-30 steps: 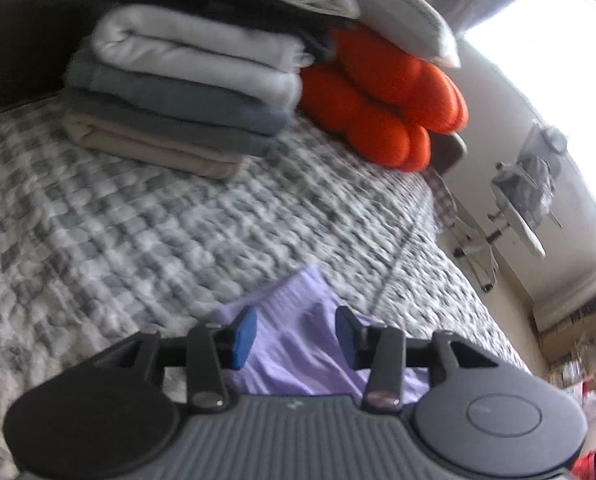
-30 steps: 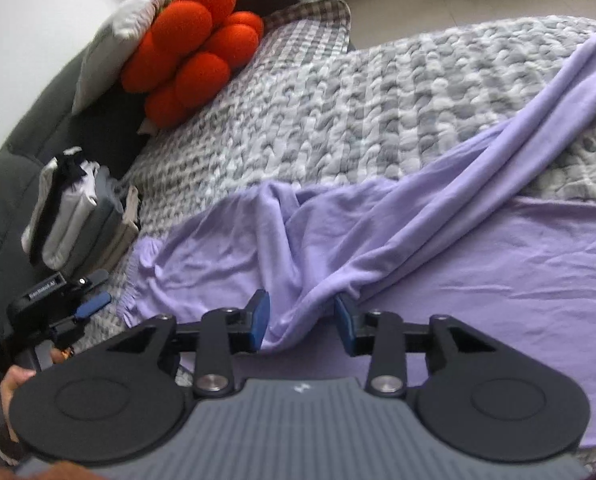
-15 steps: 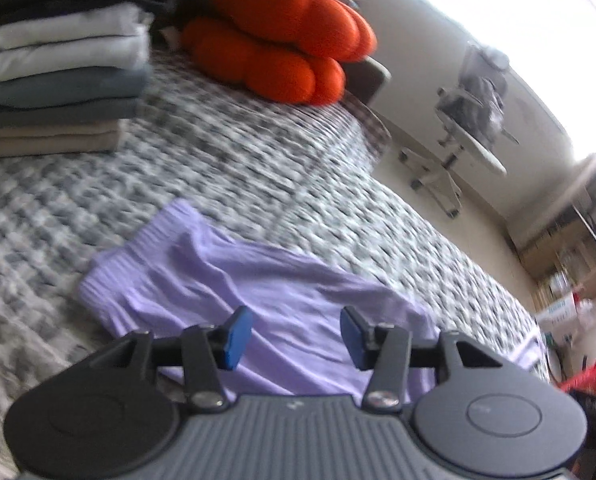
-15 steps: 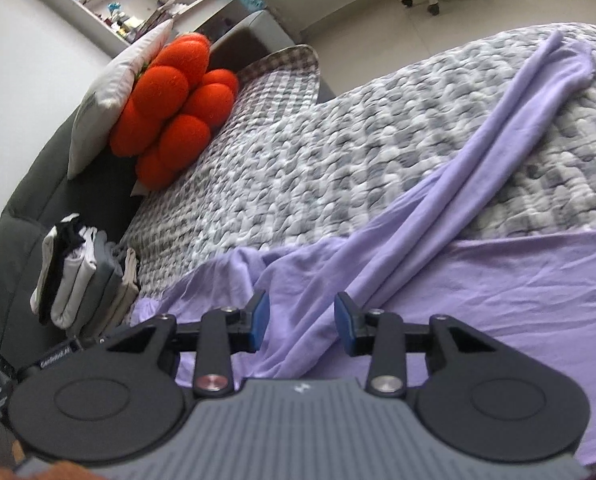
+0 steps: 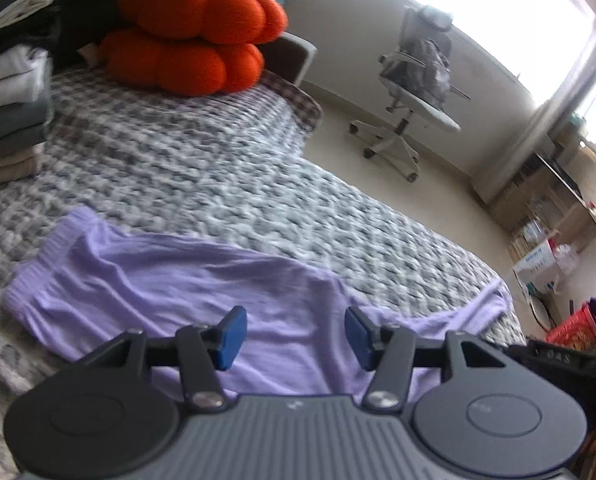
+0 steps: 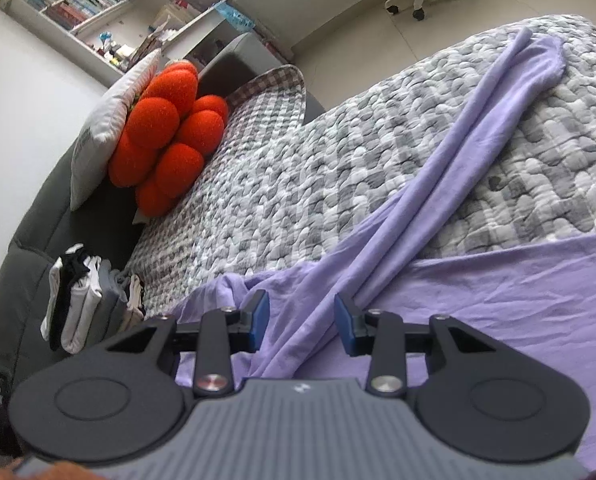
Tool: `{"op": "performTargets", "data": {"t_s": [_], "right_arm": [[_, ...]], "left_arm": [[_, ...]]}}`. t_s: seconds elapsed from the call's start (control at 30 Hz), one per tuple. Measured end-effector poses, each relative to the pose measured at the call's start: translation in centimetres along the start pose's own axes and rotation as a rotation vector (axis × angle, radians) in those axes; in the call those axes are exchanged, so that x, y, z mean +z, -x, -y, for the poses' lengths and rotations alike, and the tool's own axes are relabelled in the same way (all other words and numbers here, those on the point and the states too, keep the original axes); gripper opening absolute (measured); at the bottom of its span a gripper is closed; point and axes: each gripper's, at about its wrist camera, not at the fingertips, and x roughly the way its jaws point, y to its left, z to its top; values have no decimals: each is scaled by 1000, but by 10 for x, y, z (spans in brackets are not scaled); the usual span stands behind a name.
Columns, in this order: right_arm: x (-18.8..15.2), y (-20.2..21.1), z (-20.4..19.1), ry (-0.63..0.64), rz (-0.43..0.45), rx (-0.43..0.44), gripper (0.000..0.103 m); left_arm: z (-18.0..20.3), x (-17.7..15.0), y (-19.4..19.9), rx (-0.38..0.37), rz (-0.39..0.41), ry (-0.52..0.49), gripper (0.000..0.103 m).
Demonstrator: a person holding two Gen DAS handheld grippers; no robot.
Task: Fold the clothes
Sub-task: 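Open both grippers and release the lavender shirt onto the bed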
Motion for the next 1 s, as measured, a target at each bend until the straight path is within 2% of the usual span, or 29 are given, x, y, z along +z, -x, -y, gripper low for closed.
{"op": "performTargets", "data": {"t_s": [0.3,0.77,1.0], "right_arm": [[6,5,17,-38,27,-2,40],[10,4,25,-45,57,-12,40],[13,7,31,-48,103,-58,40]], "left_arm": [[40,-18,-15,-60,-13,-112,55],[45,-29,-24,-121,-11,-155,53],[55,-37,-27,-176,-12,-222,51]]}}
